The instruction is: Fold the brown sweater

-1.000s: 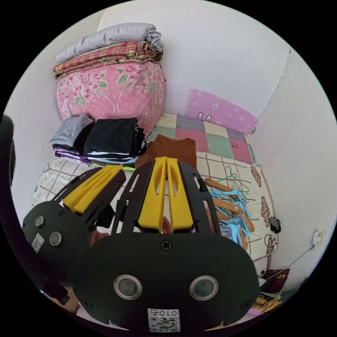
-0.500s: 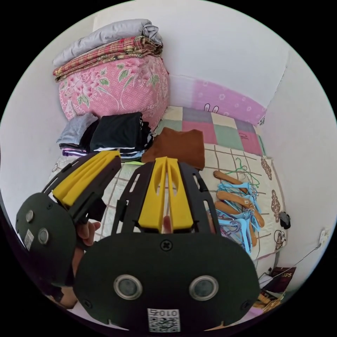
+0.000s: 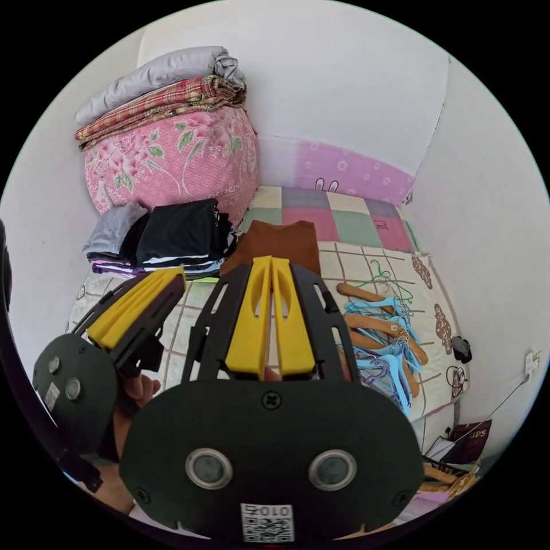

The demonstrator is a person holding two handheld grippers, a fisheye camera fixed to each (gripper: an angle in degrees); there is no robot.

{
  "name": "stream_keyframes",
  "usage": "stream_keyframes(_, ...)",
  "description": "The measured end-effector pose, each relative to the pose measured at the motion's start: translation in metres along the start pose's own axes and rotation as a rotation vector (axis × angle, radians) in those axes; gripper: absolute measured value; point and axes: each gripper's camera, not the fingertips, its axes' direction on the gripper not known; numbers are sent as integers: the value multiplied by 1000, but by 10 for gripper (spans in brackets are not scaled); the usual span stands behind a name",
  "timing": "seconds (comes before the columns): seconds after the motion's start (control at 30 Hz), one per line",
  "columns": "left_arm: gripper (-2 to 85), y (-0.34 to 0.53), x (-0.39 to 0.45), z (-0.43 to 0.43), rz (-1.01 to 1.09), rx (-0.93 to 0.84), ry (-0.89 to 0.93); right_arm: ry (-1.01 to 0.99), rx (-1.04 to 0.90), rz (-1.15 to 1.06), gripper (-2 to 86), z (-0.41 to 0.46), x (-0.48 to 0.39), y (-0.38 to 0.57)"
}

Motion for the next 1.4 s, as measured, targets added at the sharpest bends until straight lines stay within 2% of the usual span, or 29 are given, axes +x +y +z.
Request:
stream_keyframes(0.13,-3,0,2,4,-19,-47,-11,-2,3,0,9,-1,-2,-1)
stream_keyframes(0.53,-3,1,-6,-4,-53,2,-30,41,39,-22,8,-5,-10,0)
stream_keyframes(0.77,-3,3,-9,-4,-51,4,32,39,34,-19,9,-3,-8,-2)
stream_keyframes(1.4,-3,-3,-5,-4,-2,-13,52,21,17,-11,9,3,1,-14)
